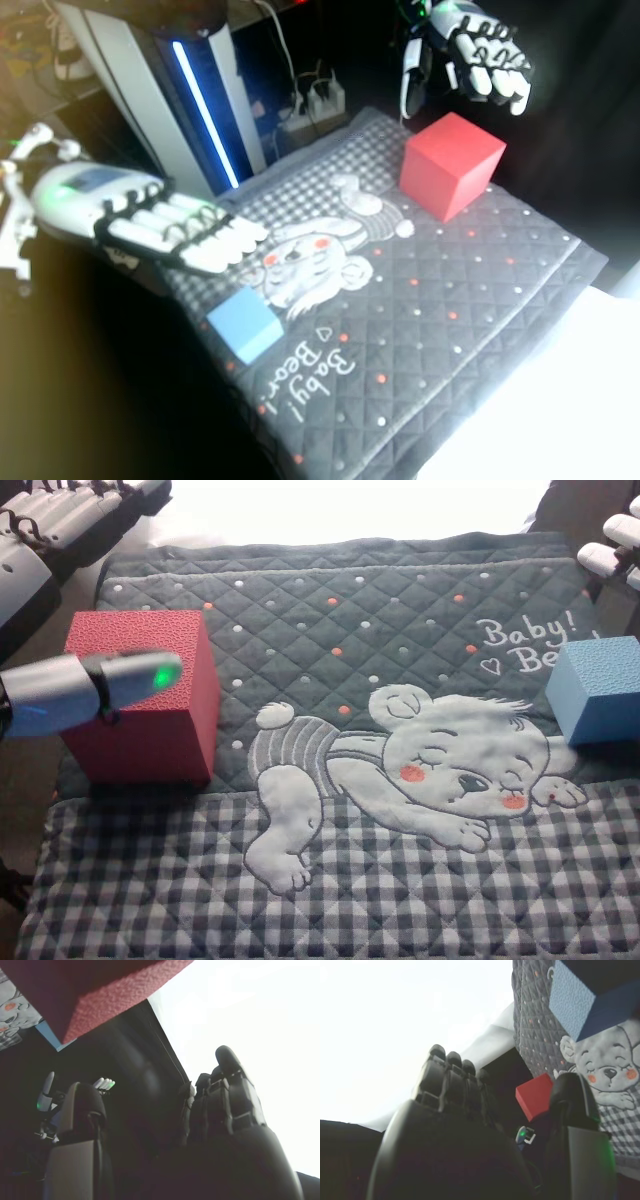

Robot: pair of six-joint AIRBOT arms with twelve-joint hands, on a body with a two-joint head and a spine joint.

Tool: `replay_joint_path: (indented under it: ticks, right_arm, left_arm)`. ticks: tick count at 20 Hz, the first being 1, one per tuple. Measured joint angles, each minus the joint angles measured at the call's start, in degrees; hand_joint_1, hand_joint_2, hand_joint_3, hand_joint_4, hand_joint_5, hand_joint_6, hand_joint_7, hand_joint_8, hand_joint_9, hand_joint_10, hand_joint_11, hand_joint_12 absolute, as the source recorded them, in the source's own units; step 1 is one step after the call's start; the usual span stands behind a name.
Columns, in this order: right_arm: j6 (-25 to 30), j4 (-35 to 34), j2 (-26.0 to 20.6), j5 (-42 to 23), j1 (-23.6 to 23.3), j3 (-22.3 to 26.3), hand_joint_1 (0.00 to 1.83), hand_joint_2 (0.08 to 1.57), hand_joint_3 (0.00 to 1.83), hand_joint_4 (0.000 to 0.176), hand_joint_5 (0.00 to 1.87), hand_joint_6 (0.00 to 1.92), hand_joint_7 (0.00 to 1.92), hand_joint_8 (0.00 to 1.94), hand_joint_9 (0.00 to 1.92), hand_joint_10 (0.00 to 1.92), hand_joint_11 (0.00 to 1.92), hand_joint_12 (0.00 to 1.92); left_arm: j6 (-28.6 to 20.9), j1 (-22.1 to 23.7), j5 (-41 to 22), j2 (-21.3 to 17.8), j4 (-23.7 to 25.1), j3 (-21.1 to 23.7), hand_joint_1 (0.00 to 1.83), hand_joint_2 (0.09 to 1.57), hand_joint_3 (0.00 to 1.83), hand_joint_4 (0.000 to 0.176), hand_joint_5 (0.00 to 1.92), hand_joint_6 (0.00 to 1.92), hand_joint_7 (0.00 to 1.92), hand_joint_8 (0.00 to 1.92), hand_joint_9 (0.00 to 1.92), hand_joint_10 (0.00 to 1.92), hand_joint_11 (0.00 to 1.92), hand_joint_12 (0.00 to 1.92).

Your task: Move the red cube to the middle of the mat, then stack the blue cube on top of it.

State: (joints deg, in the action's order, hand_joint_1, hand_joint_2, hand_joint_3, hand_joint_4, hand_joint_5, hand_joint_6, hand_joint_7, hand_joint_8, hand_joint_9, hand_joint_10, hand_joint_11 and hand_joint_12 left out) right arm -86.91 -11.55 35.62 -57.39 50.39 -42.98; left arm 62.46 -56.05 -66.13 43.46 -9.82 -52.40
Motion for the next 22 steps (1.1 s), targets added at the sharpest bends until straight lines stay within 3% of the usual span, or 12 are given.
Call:
replay_joint_path:
  ticks: [2, 5, 8, 10, 12, 13, 14, 16, 17, 18, 20, 22]
  right_arm:
    - [0.00, -0.44, 0.00, -0.55, 0.00, 0.00, 0.44, 1.31, 0.00, 0.000, 0.00, 0.00, 0.00, 0.00, 0.00, 0.00, 0.00, 0.71]
    - [0.00, -1.20, 0.00, -0.66, 0.07, 0.00, 0.46, 1.25, 0.00, 0.000, 0.00, 0.00, 0.00, 0.00, 0.00, 0.00, 0.00, 0.80]
    - [0.33, -1.57, 0.15, -0.81, 0.63, 0.00, 0.44, 1.22, 0.00, 0.000, 0.00, 0.00, 0.00, 0.00, 0.00, 0.00, 0.00, 0.85]
    - [0.46, -1.86, 0.22, -0.79, 0.66, 0.04, 0.48, 1.23, 0.00, 0.000, 0.00, 0.00, 0.00, 0.00, 0.00, 0.00, 0.00, 0.83]
    - [0.48, -1.88, 0.28, -0.83, 0.66, 0.04, 0.47, 1.23, 0.00, 0.000, 0.00, 0.00, 0.00, 0.00, 0.00, 0.00, 0.00, 0.71]
    - [0.55, -1.90, 0.35, -0.85, 0.66, 0.04, 0.50, 1.22, 0.00, 0.000, 0.00, 0.00, 0.00, 0.00, 0.00, 0.00, 0.00, 0.38]
    - [0.72, -1.92, 0.37, -0.83, 0.66, 0.04, 0.50, 1.23, 0.00, 0.000, 0.00, 0.00, 0.00, 0.00, 0.00, 0.00, 0.00, 0.07]
    - [1.14, -1.90, 0.46, -0.83, 0.68, 0.04, 0.51, 1.25, 0.01, 0.000, 0.00, 0.00, 0.00, 0.00, 0.00, 0.00, 0.06, 0.03]
    - [1.16, -1.92, 0.48, -0.83, 0.68, 0.04, 0.51, 1.28, 0.00, 0.000, 0.00, 0.00, 0.00, 0.00, 0.00, 0.00, 0.01, 0.27]
    - [1.20, -1.88, 0.48, -0.90, 0.68, 0.04, 0.50, 1.28, 0.00, 0.000, 0.00, 0.00, 0.00, 0.00, 0.00, 0.00, 0.00, 0.20]
    - [1.38, -1.90, 0.46, -1.07, 1.01, 0.04, 0.53, 1.28, 0.00, 0.000, 0.00, 0.00, 0.00, 0.00, 0.00, 0.00, 0.00, 0.04]
    - [1.53, -1.95, 0.46, -0.72, 1.09, 0.04, 0.56, 1.30, 0.01, 0.000, 0.00, 0.00, 0.00, 0.00, 0.00, 0.00, 0.02, 0.01]
  left_arm:
    - [0.02, 0.00, -0.02, 0.00, -0.20, 0.11, 0.40, 1.20, 0.00, 0.072, 0.00, 0.00, 0.00, 0.00, 0.00, 0.00, 0.00, 0.01]
    - [0.02, -0.02, -0.07, 0.00, -0.61, 0.11, 0.45, 1.12, 0.00, 0.078, 0.00, 0.00, 0.00, 0.00, 0.00, 0.00, 0.00, 0.00]
    - [0.04, -0.04, 0.35, 0.02, -1.25, 0.39, 0.39, 1.08, 0.00, 0.120, 0.00, 0.00, 0.00, 0.00, 0.00, 0.00, 0.00, 0.00]
    - [0.00, -0.15, 1.16, 1.29, -3.02, -0.13, 0.54, 0.98, 0.00, 0.170, 0.00, 0.00, 0.00, 0.00, 0.00, 0.00, 0.00, 0.00]
    - [-0.04, -0.26, 3.58, 2.40, -3.80, -1.38, 0.62, 0.94, 0.00, 0.175, 0.00, 0.00, 0.00, 0.00, 0.00, 0.00, 0.00, 0.00]
    - [-0.11, -0.02, 5.40, 3.15, -4.39, -2.27, 0.69, 0.92, 0.00, 0.160, 0.00, 0.00, 0.00, 0.00, 0.00, 0.00, 0.00, 0.00]
    - [-0.07, 0.42, 7.41, 3.87, -5.42, -3.23, 0.76, 0.90, 0.00, 0.131, 0.00, 0.00, 0.00, 0.00, 0.00, 0.00, 0.00, 0.00]
    - [-0.85, 2.19, 12.33, 5.70, -7.17, -5.75, 0.86, 0.88, 0.00, 0.147, 0.00, 0.00, 0.00, 0.00, 0.00, 0.00, 0.00, 0.00]
    - [-0.94, 2.19, 12.52, 5.81, -7.19, -5.81, 0.90, 0.87, 0.00, 0.148, 0.00, 0.00, 0.00, 0.00, 0.00, 0.00, 0.03, 0.01]
    - [-0.98, 2.34, 12.90, 6.01, -6.97, -5.81, 0.94, 0.88, 0.02, 0.122, 0.00, 0.00, 0.00, 0.00, 0.00, 0.00, 0.00, 0.61]
    - [-1.36, 2.36, 13.40, 6.38, -6.88, -5.81, 1.03, 0.93, 0.03, 0.169, 0.01, 0.00, 0.03, 0.01, 0.04, 0.01, 0.00, 0.93]
    - [-0.94, 2.36, 14.71, 6.38, -6.43, -6.16, 1.07, 0.97, 0.03, 0.176, 0.11, 0.03, 0.09, 0.01, 0.12, 0.04, 0.00, 1.19]
